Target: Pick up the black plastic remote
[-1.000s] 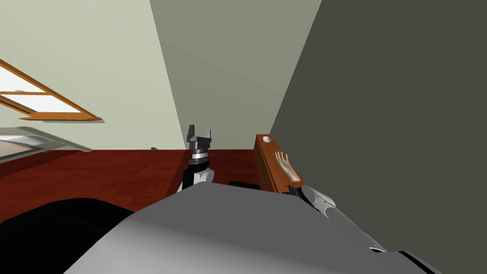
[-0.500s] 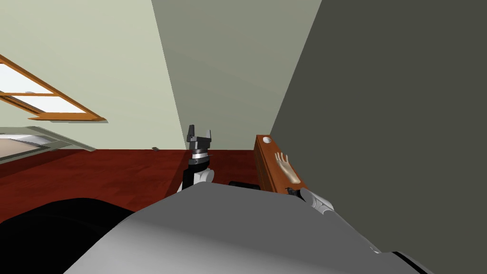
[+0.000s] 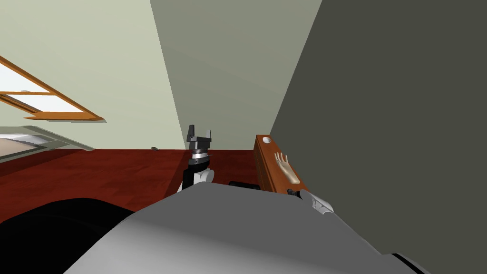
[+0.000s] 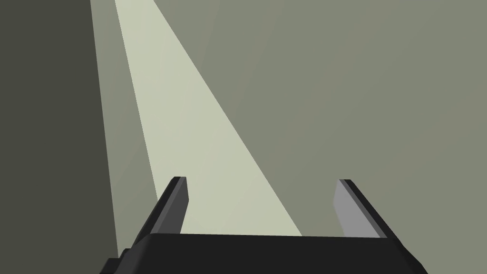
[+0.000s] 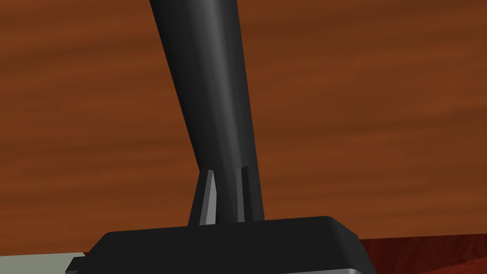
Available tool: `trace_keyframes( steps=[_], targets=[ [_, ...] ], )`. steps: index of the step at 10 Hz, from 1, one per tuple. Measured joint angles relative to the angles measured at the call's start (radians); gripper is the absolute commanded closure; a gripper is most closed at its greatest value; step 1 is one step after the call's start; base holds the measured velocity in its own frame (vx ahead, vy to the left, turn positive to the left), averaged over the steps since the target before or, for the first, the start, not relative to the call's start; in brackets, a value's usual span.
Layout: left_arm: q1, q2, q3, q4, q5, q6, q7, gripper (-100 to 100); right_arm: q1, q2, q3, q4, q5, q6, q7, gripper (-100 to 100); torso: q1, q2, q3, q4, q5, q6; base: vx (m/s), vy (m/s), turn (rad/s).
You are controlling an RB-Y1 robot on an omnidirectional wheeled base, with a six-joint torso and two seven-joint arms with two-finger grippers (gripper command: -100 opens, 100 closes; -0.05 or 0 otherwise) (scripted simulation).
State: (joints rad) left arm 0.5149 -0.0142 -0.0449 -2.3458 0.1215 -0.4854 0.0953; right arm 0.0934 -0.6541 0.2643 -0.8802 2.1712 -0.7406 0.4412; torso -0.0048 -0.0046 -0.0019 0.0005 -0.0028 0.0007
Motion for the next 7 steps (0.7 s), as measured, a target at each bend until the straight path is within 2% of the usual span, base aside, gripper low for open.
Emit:
trace_keyframes(
  steps=[1,2,3,4,6,7],
  targets=[
    [0.000,0.000,0.000,0.000,0.000,0.000,0.000,0,0.000,0.000,0.000,0.000,0.000,0.000,0.000,100,0.000,0.000,0.000,0.000,0.000,0.000,0.000,0.000,0.000],
    [0.000,0.000,0.000,0.000,0.000,0.000,0.000,0,0.000,0.000,0.000,0.000,0.000,0.000,0.000,0,0.000,-0.001,0.000,0.000,0.000,0.000,0.000,0.000,0.000],
    [0.000,0.000,0.000,0.000,0.000,0.000,0.000,0,0.000,0.000,0.000,0.000,0.000,0.000,0.000,100,0.000,-0.001,0.000,0.000,0.000,0.000,-0.026,0.018,-0.030],
    [0.000,0.000,0.000,0.000,0.000,0.000,0.000,0,0.002,-0.013,-0.003,-0.033,0.010,-0.018,-0.019,100,0.001,0.001,0.000,0.001,0.001,0.000,-0.052,0.035,-0.024],
    [0.000,0.000,0.000,0.000,0.000,0.000,0.000,0,-0.017,-0.033,-0.017,-0.039,-0.002,-0.051,-0.014,100,0.003,0.003,0.002,0.001,0.001,0.001,-0.033,0.036,-0.019],
    [0.000,0.000,0.000,0.000,0.000,0.000,0.000,0,-0.018,-0.034,-0.018,-0.040,-0.003,-0.055,-0.013,0,0.002,0.001,0.001,0.000,0.001,0.001,0.000,0.000,0.000]
  ],
)
